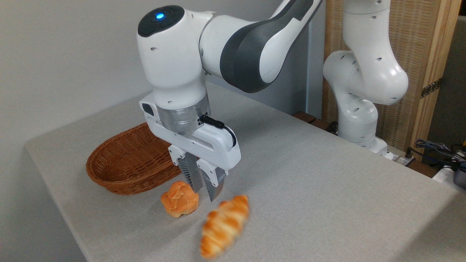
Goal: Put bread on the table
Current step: 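Carry the bread roll past the basket rim and lower it onto the table, then open the gripper, release the roll, and raise the gripper away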
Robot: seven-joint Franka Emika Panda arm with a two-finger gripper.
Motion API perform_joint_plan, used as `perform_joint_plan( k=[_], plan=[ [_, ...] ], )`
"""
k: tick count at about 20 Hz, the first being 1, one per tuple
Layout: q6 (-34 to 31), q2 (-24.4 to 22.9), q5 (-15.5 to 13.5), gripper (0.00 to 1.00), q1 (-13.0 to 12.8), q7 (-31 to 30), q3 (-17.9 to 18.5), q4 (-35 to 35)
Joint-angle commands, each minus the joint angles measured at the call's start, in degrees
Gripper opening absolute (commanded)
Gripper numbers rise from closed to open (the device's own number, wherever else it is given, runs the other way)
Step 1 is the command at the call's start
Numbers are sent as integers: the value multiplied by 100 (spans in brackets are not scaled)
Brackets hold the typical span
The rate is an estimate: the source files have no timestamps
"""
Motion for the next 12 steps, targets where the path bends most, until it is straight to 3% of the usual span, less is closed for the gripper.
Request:
perform_joint_plan(
  k=[1, 10, 12],
  plan=[
    [15, -10, 23, 100, -74, 43, 9, 9],
    [718, -107, 76, 100, -118, 69, -615, 422],
    [789, -116, 216, 100, -118, 69, -677, 431]
  ],
)
